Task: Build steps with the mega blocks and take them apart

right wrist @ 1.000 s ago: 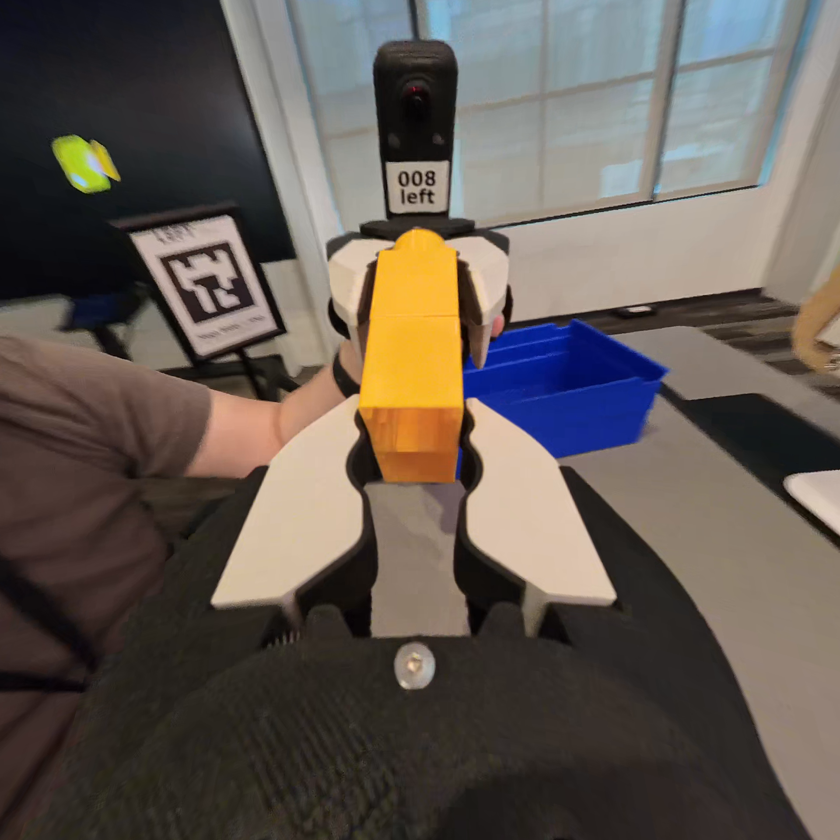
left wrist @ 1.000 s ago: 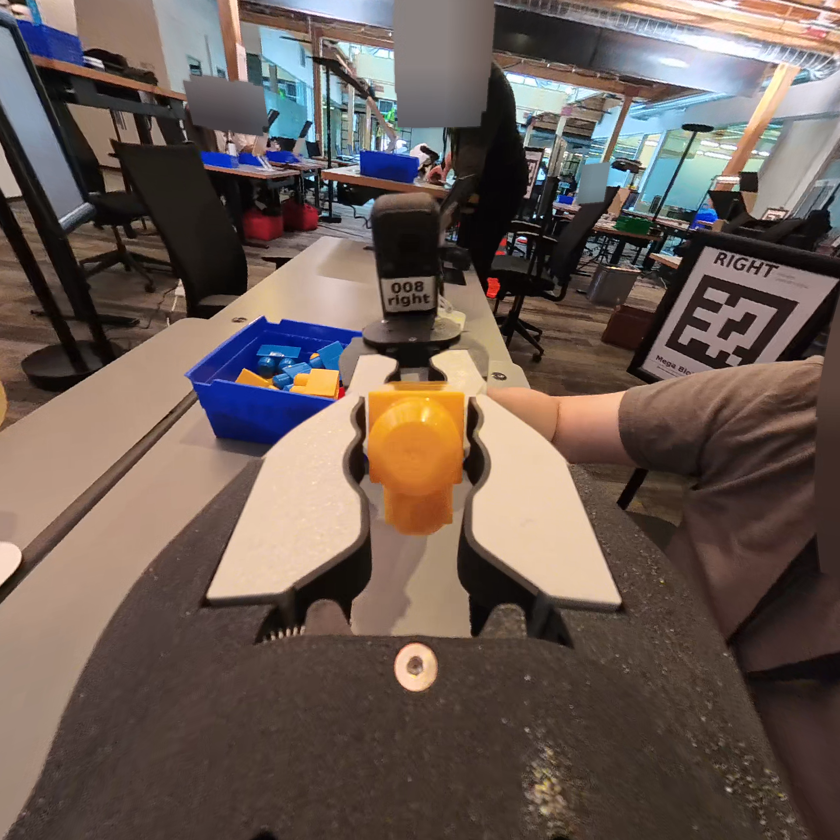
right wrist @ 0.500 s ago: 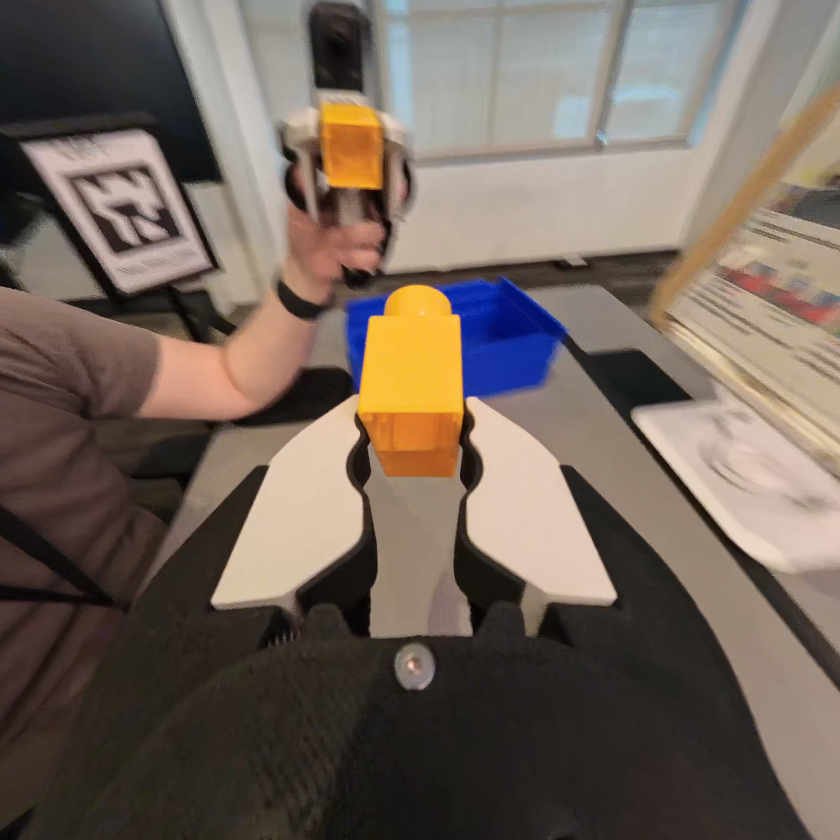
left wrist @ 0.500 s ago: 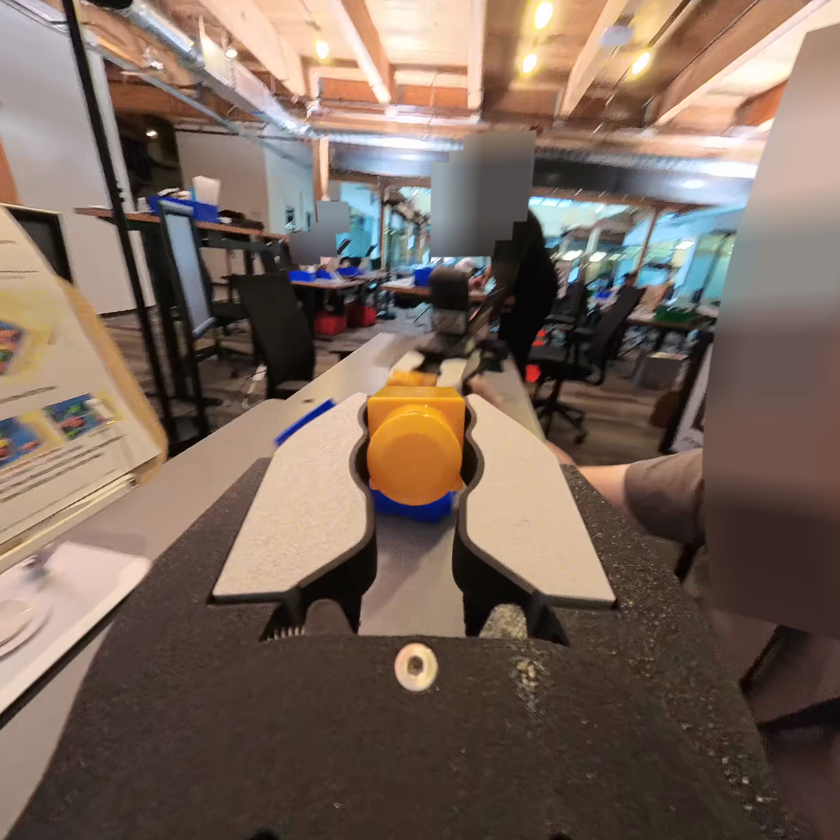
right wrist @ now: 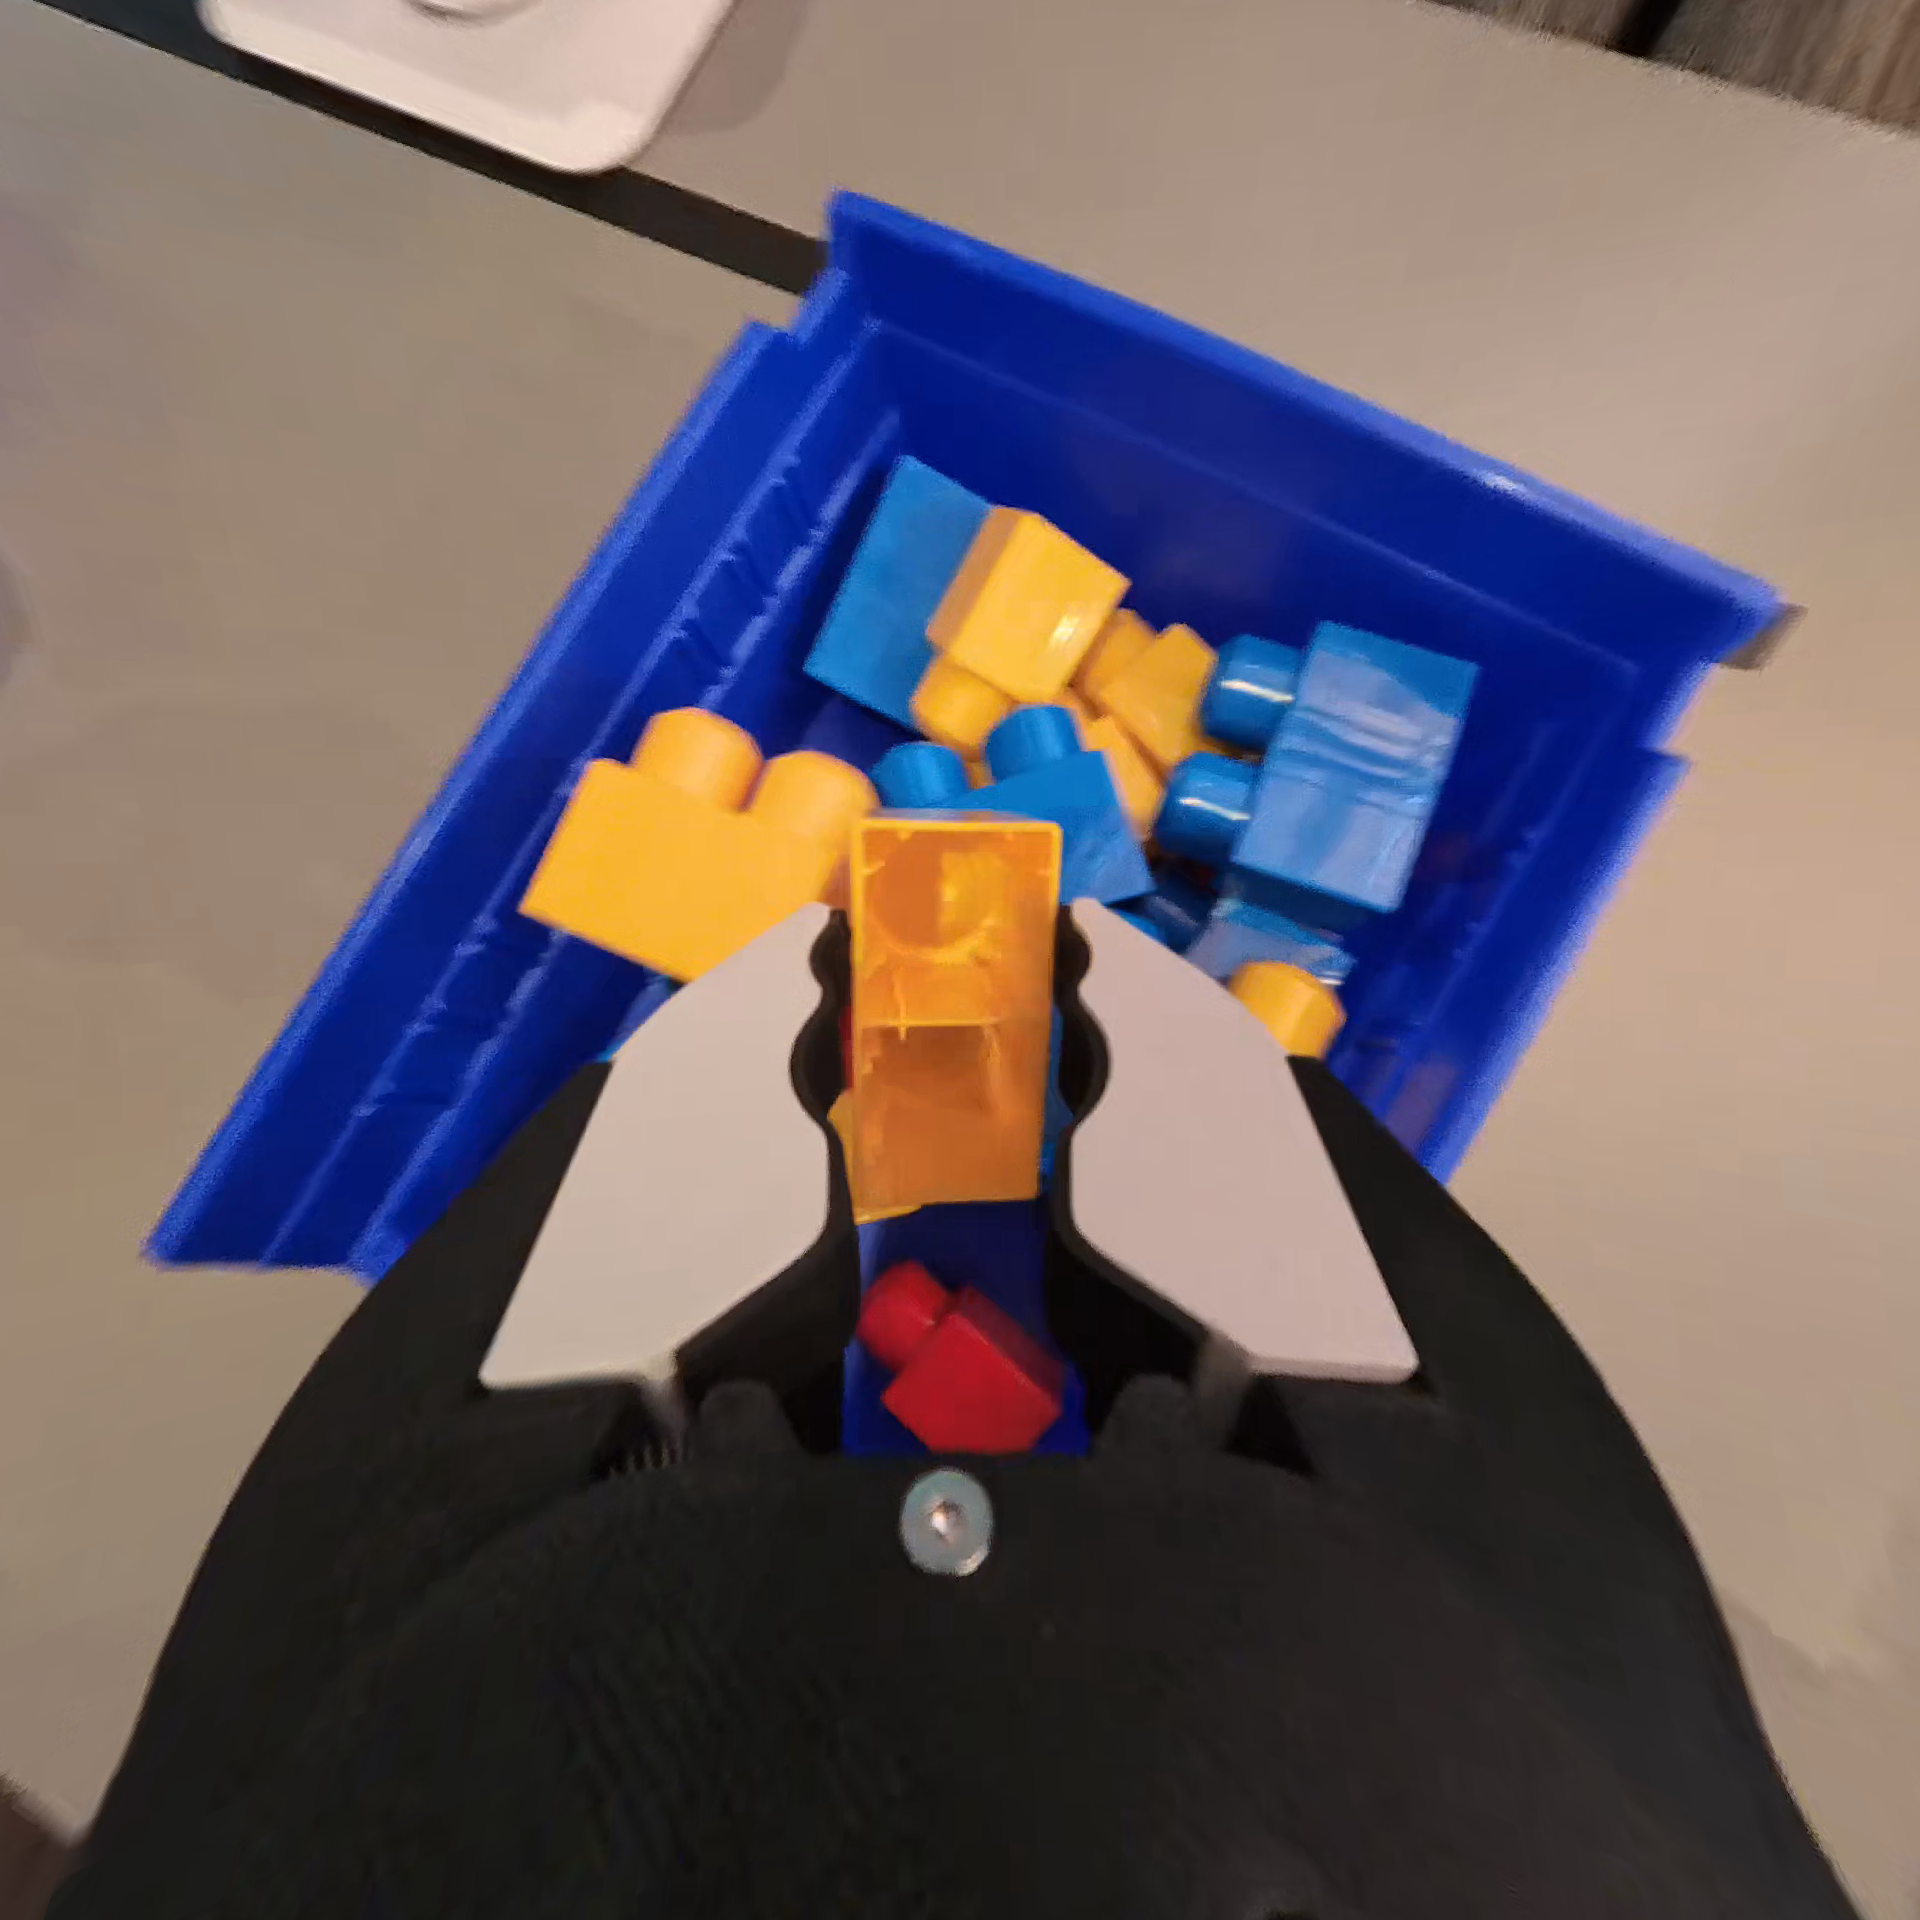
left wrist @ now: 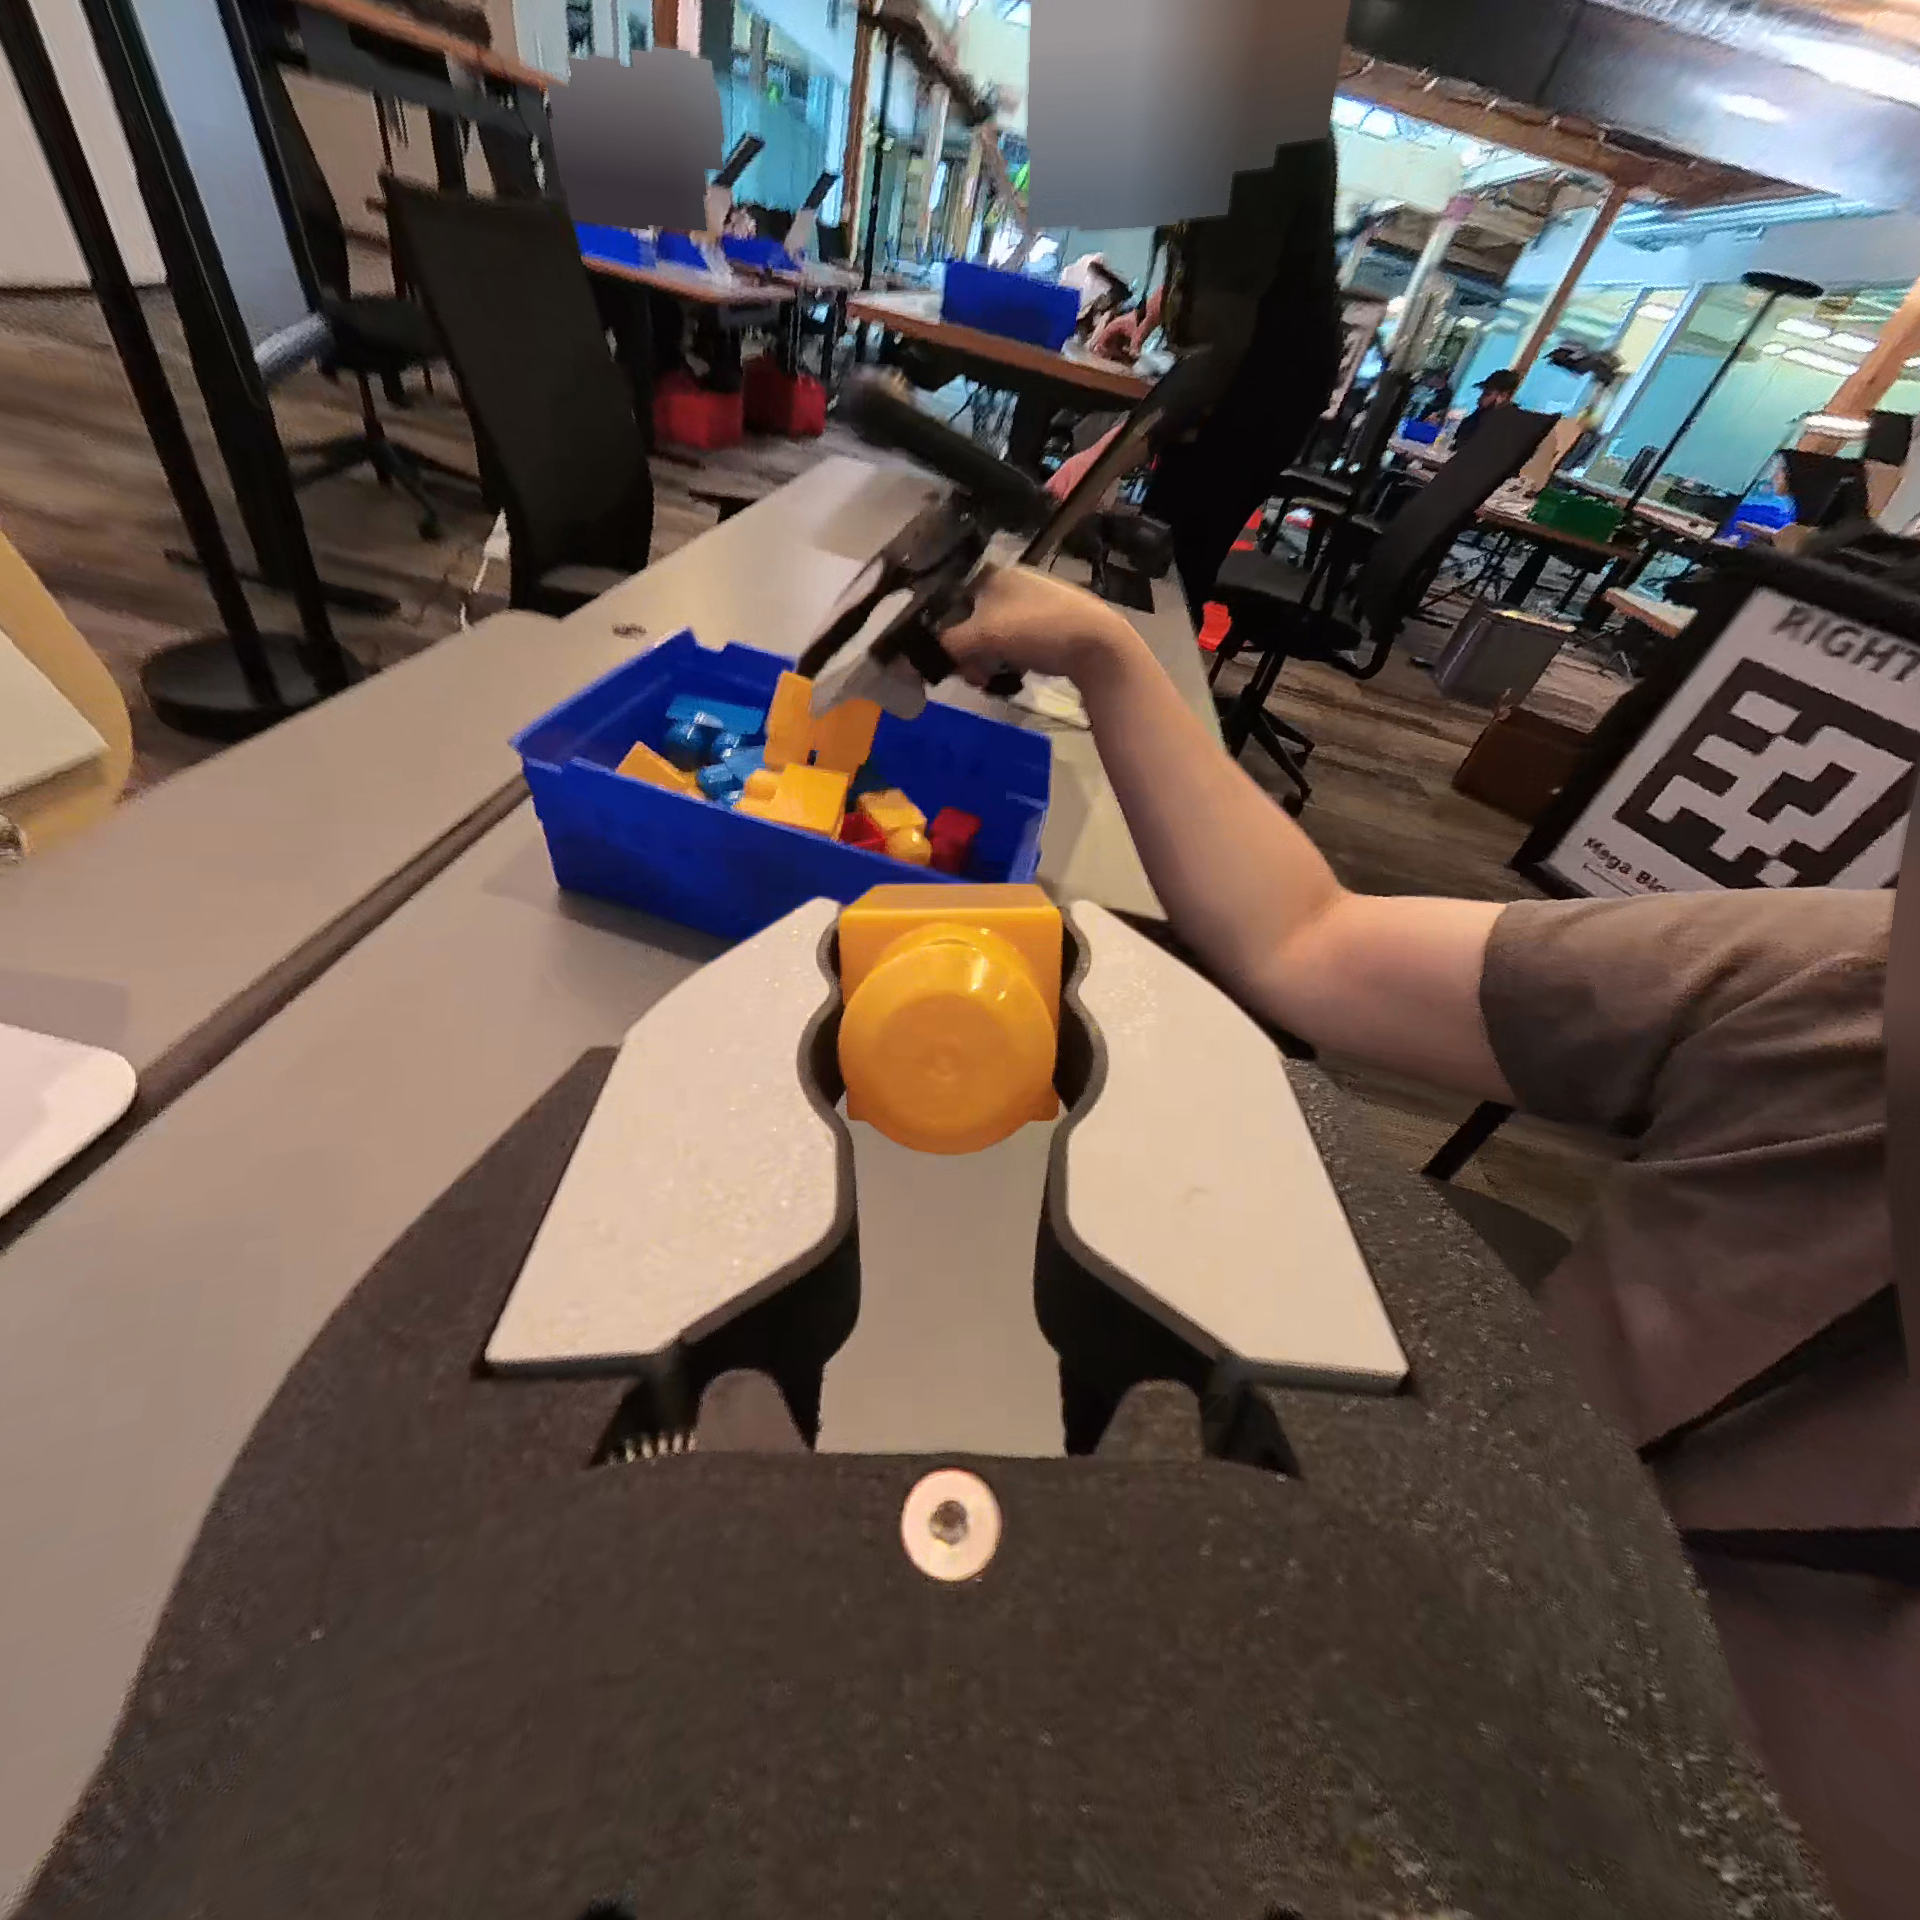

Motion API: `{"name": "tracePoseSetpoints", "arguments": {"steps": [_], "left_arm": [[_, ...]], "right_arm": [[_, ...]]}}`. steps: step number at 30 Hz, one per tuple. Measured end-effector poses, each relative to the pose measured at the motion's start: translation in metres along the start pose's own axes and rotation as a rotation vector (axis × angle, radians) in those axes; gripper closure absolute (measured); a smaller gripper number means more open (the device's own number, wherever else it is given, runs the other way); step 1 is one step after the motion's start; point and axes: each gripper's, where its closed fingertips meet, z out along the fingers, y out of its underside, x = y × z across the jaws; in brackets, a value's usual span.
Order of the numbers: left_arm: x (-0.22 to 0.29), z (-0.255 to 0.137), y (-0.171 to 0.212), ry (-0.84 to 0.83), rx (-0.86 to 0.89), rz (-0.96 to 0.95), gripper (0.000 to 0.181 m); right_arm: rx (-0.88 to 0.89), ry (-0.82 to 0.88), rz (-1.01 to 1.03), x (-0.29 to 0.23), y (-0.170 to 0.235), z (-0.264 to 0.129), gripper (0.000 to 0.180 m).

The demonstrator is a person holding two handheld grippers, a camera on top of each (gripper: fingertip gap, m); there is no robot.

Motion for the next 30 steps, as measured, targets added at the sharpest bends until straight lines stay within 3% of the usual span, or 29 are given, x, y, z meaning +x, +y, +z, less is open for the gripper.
{"name": "tracePoseSetpoints", "arguments": {"steps": [3,5,7,10,13,16,18,20,23,26,30], "left_arm": [[-0.014,0.012,0.016,-0.052,-0.061,-0.025,0.144],[-0.015,0.017,0.020,-0.036,-0.065,-0.050,0.144],[-0.017,0.020,0.021,-0.025,-0.048,-0.088,0.144],[-0.019,0.022,0.010,-0.005,0.064,-0.169,0.144],[-0.010,0.025,0.005,0.087,0.125,-0.262,0.144],[0.004,0.034,0.008,0.156,0.117,-0.282,0.144],[0.013,0.040,0.009,0.188,0.107,-0.284,0.144],[0.020,0.041,0.009,0.219,0.103,-0.275,0.144],[0.023,0.033,0.002,0.236,0.104,-0.272,0.130],[0.009,0.005,-0.017,0.101,0.133,-0.142,0.129],[-0.010,-0.061,-0.053,-0.214,0.224,0.102,0.129]], "right_arm": [[0.116,0.166,-0.108,0.005,-0.030,-0.011,0.131],[0.316,0.241,-0.300,-0.022,-0.071,-0.030,0.128],[0.555,0.189,-0.556,-0.091,-0.107,-0.047,0.128],[0.828,0.038,-0.909,-0.218,-0.119,-0.058,0.118],[0.972,-0.019,-1.095,-0.315,-0.107,-0.054,0.113],[1.007,-0.013,-1.170,-0.364,-0.093,-0.043,0.113],[1.019,0.017,-1.165,-0.373,-0.092,-0.039,0.115],[1.040,0.019,-1.168,-0.374,-0.090,-0.044,0.143],[1.012,0.000,-1.178,-0.363,-0.092,-0.054,0.143],[0.928,0.126,-1.104,-0.304,-0.113,-0.075,0.142],[0.594,0.054,-0.751,-0.181,-0.105,-0.077,0.143]]}}
